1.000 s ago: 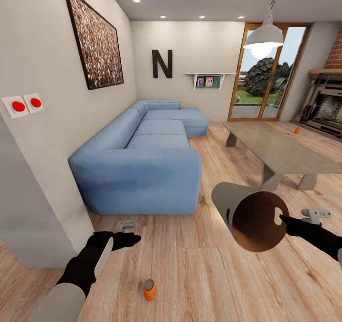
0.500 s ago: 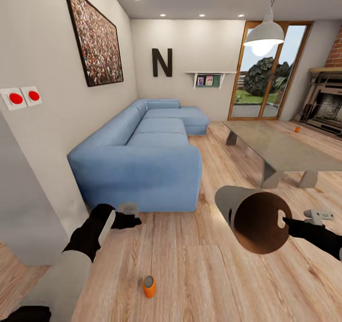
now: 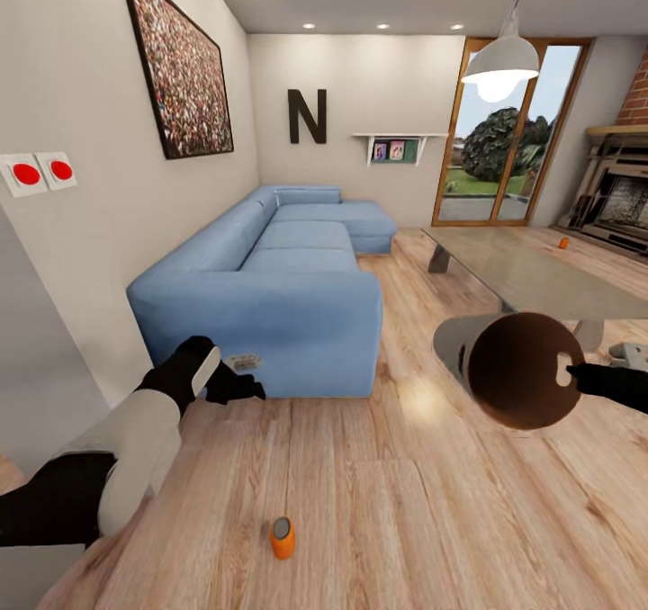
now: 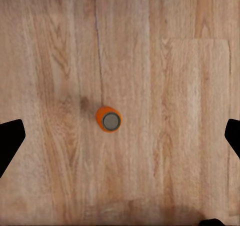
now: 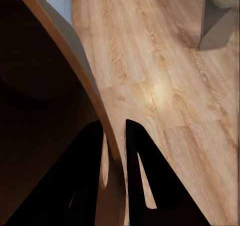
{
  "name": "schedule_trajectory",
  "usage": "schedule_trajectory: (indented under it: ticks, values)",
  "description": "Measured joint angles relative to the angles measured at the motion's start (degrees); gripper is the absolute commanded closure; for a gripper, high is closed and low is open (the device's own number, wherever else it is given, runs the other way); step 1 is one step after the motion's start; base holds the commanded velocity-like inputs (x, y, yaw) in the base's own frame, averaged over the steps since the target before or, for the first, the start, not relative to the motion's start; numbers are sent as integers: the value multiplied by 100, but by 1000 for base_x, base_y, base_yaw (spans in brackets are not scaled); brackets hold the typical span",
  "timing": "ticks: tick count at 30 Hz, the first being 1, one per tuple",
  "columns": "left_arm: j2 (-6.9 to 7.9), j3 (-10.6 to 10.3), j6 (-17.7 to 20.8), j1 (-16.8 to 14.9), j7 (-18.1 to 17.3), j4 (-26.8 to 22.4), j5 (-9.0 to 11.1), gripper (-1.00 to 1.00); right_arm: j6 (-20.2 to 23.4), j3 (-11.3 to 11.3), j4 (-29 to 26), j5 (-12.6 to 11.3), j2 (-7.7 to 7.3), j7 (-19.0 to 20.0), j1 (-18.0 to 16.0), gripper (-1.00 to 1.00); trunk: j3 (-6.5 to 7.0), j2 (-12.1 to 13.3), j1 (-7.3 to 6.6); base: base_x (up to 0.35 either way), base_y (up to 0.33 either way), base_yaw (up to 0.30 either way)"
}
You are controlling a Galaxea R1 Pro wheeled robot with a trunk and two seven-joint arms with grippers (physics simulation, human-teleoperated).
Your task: Put the three can of soda from the living room inside the tash can in the kitchen.
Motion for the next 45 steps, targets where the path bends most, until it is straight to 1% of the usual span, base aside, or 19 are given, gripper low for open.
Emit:
schedule_trajectory:
  ticks: [1,4,5,8,9,10,13,17,18,19,22,23,25,27,31,35,40,45]
  values:
    - [-2,1,0,-11,4,11,1,-100,8,-1,-76,18,-33,-6,-85,100,0,0,0,0,0,0]
    - [-5,2,0,-20,1,8,8,-100,70,7,-111,-215,-64,19,-176,100,0,-1,0,8,0,0]
    - [-5,-1,0,-21,0,5,9,-100,78,7,-110,-199,-70,20,-197,100,0,-1,0,57,0,0]
    - [-6,-4,0,-21,-4,-2,11,-100,42,4,-106,108,-73,5,-219,100,0,-1,0,175,0,0]
    - [-6,-6,0,-22,-5,-3,11,-100,35,4,-105,157,-70,4,-220,100,-1,0,0,266,0,0]
    - [3,-14,0,-22,-3,1,8,-100,39,9,-106,163,-54,7,-223,100,-1,0,0,278,0,0]
    - [4,-20,0,-22,17,-1,10,-100,73,23,-108,-7,-34,17,-225,100,0,-1,0,293,0,0]
    - [0,-24,0,-22,43,-11,10,-100,49,46,-108,135,-13,10,-226,100,-1,0,0,233,0,0]
    - [2,-26,0,-22,46,-12,9,-100,46,65,-107,152,-11,10,-226,100,-1,0,0,112,0,0]
    - [-1,-27,0,-22,56,-13,10,-100,46,130,-106,163,-8,11,-226,100,-1,0,0,89,0,0]
    - [-4,-30,0,-22,74,-13,5,-100,74,236,-113,17,-3,17,-226,100,-1,0,0,47,0,0]
    - [-5,-31,0,-22,76,-13,4,-100,73,251,-114,8,-2,17,-225,100,0,-1,0,29,0,0]
    - [-5,-30,0,-22,81,-14,1,-100,63,281,-113,81,2,15,-218,100,-36,-79,43,17,0,0]
    - [-5,-28,0,-22,83,-14,3,-100,41,289,-114,158,6,9,-217,100,-36,-81,44,11,0,0]
    - [-6,-25,0,-22,80,-14,6,-100,61,302,-115,49,12,16,-211,100,-108,-240,131,5,0,0]
    - [-6,-25,0,-22,80,-10,3,-100,44,307,-117,139,8,12,-209,100,-180,-400,219,2,0,0]
    - [-6,-24,0,-22,73,-7,5,-100,56,304,-159,73,0,15,-214,100,-269,-601,329,0,0,0]
    - [-6,-24,0,-22,63,7,2,-100,51,293,-191,141,-48,12,-235,100,-359,-801,439,0,0,0]
